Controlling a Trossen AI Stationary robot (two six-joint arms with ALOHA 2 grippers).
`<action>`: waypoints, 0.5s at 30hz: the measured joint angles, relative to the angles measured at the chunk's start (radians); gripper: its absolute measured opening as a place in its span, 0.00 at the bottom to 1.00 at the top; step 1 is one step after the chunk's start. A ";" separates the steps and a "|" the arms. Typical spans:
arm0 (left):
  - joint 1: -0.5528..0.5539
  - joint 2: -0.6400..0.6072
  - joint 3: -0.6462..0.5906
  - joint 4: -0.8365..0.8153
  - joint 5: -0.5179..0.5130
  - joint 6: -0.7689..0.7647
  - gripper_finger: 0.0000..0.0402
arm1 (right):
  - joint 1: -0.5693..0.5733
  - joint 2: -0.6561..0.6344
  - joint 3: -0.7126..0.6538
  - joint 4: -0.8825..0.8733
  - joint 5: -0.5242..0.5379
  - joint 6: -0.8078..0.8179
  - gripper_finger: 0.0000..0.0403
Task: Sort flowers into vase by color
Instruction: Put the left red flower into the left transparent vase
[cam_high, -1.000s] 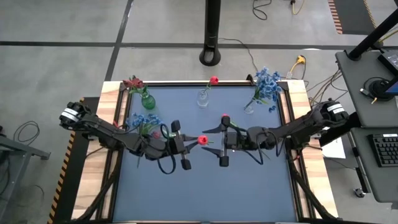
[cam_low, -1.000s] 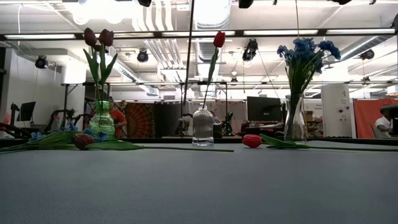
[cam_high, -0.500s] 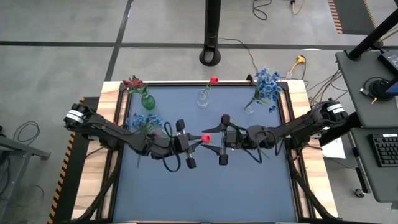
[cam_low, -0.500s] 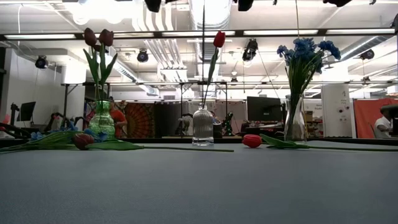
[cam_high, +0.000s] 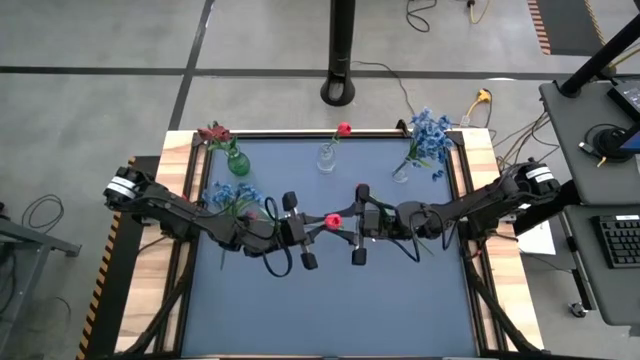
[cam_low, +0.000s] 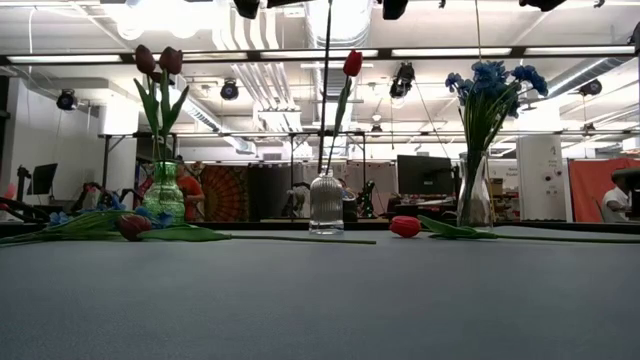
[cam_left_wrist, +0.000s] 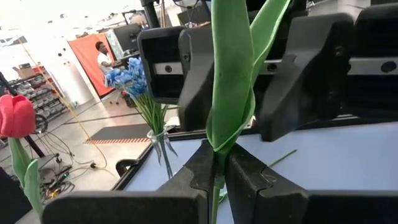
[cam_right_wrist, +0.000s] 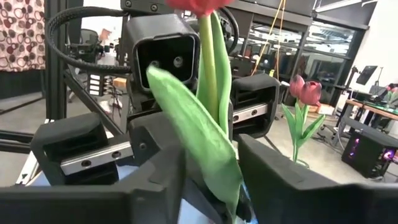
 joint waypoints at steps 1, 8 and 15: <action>0.000 0.000 0.000 0.001 0.000 0.000 0.03 | 0.000 0.000 0.000 -0.001 0.000 0.000 0.31; 0.000 0.000 0.000 -0.001 0.000 -0.041 0.10 | 0.000 0.000 0.000 -0.015 0.002 -0.013 0.10; -0.007 -0.020 0.000 -0.061 -0.041 -0.045 0.29 | 0.001 -0.003 0.000 -0.024 0.003 -0.019 0.04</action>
